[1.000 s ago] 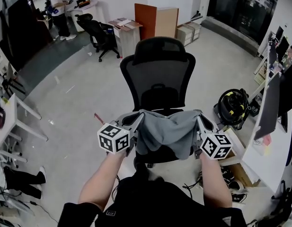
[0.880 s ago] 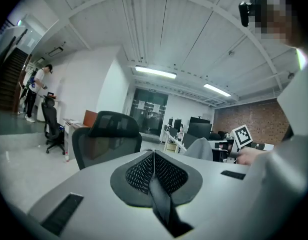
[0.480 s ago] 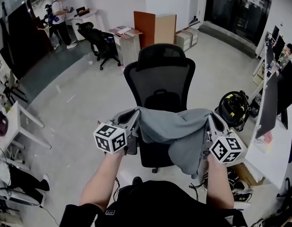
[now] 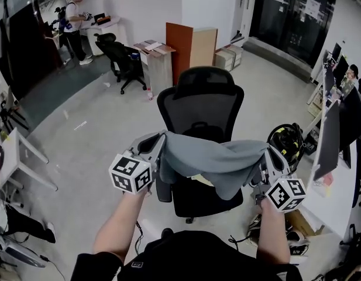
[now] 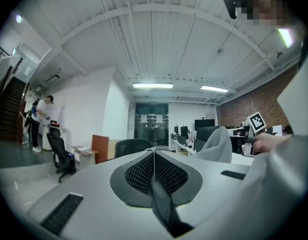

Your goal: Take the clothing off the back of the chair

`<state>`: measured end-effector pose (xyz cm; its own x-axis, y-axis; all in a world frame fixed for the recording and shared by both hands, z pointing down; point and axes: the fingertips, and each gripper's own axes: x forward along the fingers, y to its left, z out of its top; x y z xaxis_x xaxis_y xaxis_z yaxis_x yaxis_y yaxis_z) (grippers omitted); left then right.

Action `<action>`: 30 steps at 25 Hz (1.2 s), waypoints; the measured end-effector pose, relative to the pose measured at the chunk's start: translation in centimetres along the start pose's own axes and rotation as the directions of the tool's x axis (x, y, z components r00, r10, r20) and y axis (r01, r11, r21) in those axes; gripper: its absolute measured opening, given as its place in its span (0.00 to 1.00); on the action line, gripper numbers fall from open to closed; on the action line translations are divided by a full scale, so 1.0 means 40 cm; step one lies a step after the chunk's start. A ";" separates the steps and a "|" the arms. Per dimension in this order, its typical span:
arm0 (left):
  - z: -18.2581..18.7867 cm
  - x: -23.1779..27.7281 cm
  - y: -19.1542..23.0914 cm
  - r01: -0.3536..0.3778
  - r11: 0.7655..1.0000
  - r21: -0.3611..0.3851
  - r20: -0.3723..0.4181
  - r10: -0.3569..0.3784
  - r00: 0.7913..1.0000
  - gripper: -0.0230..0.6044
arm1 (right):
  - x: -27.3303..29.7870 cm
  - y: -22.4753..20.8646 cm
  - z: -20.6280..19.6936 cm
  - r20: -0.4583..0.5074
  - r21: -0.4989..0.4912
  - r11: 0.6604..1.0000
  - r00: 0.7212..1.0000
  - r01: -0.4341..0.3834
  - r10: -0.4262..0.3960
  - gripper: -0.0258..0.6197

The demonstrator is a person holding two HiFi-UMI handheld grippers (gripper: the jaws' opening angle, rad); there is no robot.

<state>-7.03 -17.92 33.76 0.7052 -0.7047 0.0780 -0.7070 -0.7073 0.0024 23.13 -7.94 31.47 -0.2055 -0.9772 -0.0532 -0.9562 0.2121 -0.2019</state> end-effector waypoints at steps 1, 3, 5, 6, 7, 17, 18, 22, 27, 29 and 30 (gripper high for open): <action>0.034 0.009 0.009 -0.003 1.000 0.023 0.021 0.003 1.000 0.05 | 0.007 0.009 0.029 0.021 -0.018 1.000 1.000 -0.006 0.006 0.10; 0.106 0.028 0.017 -0.016 0.998 0.061 0.072 0.012 0.997 0.05 | 0.022 0.035 0.090 0.069 -0.053 0.998 0.997 -0.024 0.027 0.10; 0.160 0.034 0.008 -0.024 0.996 0.084 0.121 0.013 0.993 0.05 | 0.035 0.067 0.135 0.112 -0.088 0.995 0.993 -0.037 0.047 0.10; 0.172 0.031 0.000 -0.025 0.996 0.088 0.138 0.012 0.990 0.05 | 0.038 0.081 0.145 0.127 -0.102 0.994 0.991 -0.037 0.050 0.10; 0.171 0.028 -0.008 -0.026 0.996 0.085 0.146 0.014 0.989 0.05 | 0.040 0.091 0.146 0.136 -0.110 0.993 0.990 -0.035 0.049 0.10; -0.018 0.053 -0.028 -0.036 0.999 0.010 -0.007 0.036 0.999 0.05 | 0.046 0.049 -0.015 0.014 -0.027 1.000 1.000 -0.009 0.010 0.10; -0.026 0.057 -0.032 -0.035 0.999 0.009 -0.015 0.035 0.999 0.05 | 0.047 0.049 -0.025 0.007 -0.027 1.000 1.000 -0.015 0.015 0.10; -0.053 0.062 -0.042 -0.039 0.999 0.011 -0.040 0.040 0.998 0.05 | 0.045 0.045 -0.052 -0.010 -0.032 0.999 1.000 -0.029 0.029 0.10; -0.070 0.049 -0.029 -0.061 0.998 0.005 -0.056 0.061 0.997 0.05 | 0.052 0.073 -0.061 -0.010 -0.059 0.996 0.998 -0.061 0.061 0.10; -0.068 0.043 -0.026 -0.065 0.998 0.000 -0.057 0.065 0.996 0.05 | 0.052 0.084 -0.060 -0.010 -0.061 0.996 0.997 -0.072 0.071 0.10; -0.063 0.040 -0.025 -0.066 0.998 0.004 -0.054 0.066 0.996 0.05 | 0.052 0.089 -0.060 -0.012 -0.062 0.995 0.997 -0.076 0.075 0.10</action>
<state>-5.34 -18.20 36.39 0.6528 -0.7460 0.1313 -0.7519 -0.6592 -0.0069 18.82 -9.24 33.00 -0.2792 -0.9586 -0.0563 -0.9489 0.2844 -0.1365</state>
